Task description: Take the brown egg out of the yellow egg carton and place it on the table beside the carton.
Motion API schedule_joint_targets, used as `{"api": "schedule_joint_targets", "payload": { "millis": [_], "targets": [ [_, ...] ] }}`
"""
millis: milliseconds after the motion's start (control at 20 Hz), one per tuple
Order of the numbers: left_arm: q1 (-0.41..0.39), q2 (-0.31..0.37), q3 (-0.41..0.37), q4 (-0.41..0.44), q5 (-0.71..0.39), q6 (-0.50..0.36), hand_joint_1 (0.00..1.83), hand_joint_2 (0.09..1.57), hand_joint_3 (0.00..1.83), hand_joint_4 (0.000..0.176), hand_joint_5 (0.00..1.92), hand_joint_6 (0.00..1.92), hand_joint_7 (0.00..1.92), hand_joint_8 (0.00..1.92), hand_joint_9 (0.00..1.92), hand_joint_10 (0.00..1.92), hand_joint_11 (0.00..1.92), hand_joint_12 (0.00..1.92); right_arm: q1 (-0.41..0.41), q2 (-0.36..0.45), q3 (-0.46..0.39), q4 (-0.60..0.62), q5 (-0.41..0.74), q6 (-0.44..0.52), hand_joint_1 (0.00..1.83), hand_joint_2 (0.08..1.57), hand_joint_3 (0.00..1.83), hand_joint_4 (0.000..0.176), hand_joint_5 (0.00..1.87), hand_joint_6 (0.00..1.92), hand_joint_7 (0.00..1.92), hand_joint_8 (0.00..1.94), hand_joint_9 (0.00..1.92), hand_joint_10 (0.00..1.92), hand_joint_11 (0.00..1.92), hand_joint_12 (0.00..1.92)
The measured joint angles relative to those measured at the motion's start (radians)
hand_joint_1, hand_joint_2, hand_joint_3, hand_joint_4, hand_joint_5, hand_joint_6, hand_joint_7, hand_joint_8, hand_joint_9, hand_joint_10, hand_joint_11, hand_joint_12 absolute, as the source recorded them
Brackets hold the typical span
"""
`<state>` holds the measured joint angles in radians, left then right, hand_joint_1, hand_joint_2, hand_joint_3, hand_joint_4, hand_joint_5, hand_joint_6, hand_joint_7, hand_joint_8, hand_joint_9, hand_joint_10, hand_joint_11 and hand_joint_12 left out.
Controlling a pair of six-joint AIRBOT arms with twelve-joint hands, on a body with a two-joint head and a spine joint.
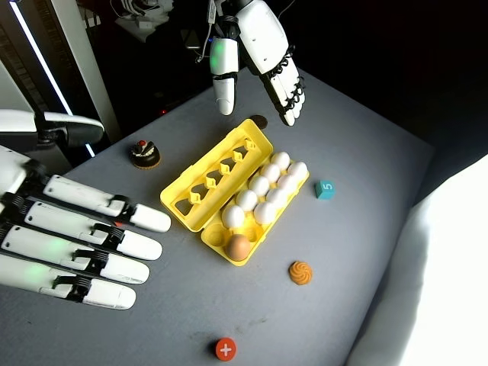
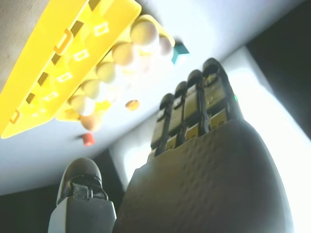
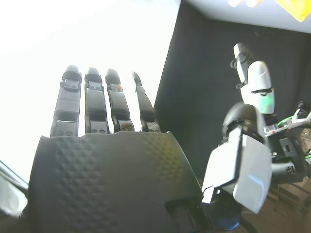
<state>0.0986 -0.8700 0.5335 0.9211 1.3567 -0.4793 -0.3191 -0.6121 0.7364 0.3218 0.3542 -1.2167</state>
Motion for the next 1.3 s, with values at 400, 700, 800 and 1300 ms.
{"api": "schedule_joint_targets", "payload": {
  "millis": [400, 700, 800, 1300],
  "targets": [
    [0.000, 0.000, 0.000, 0.001, 0.000, 0.000, 0.00, 1.08, 0.01, 0.000, 0.05, 0.01, 0.01, 0.00, 0.00, 0.00, 0.00, 0.00, 0.090, -0.213, 0.219, -0.004, -0.171, -0.061, 0.49, 0.77, 0.01, 0.176, 0.97, 0.03, 0.04, 0.00, 0.00, 0.00, 0.00, 0.00],
    [0.000, 0.000, 0.000, 0.004, 0.006, 0.000, 0.00, 1.10, 0.02, 0.000, 0.07, 0.01, 0.03, 0.01, 0.01, 0.00, 0.00, 0.00, 0.090, -0.401, 0.404, -0.119, -0.172, -0.065, 0.56, 0.75, 0.00, 0.176, 0.98, 0.02, 0.00, 0.00, 0.00, 0.00, 0.00, 0.00],
    [0.000, 0.000, 0.000, 0.004, 0.006, 0.000, 0.00, 1.11, 0.01, 0.000, 0.07, 0.01, 0.02, 0.00, 0.00, 0.00, 0.00, 0.00, 0.083, -0.447, 0.452, -0.163, -0.154, -0.066, 0.51, 0.78, 0.01, 0.176, 0.94, 0.00, 0.00, 0.00, 0.00, 0.00, 0.00, 0.00],
    [0.000, 0.000, 0.000, 0.005, 0.008, 0.000, 0.00, 1.11, 0.01, 0.000, 0.05, 0.00, 0.01, 0.00, 0.00, 0.00, 0.00, 0.00, 0.027, -0.689, 0.661, -0.263, -0.058, -0.065, 0.59, 0.78, 0.00, 0.176, 0.95, 0.01, 0.00, 0.00, 0.00, 0.00, 0.00, 0.00]
  ]
}}
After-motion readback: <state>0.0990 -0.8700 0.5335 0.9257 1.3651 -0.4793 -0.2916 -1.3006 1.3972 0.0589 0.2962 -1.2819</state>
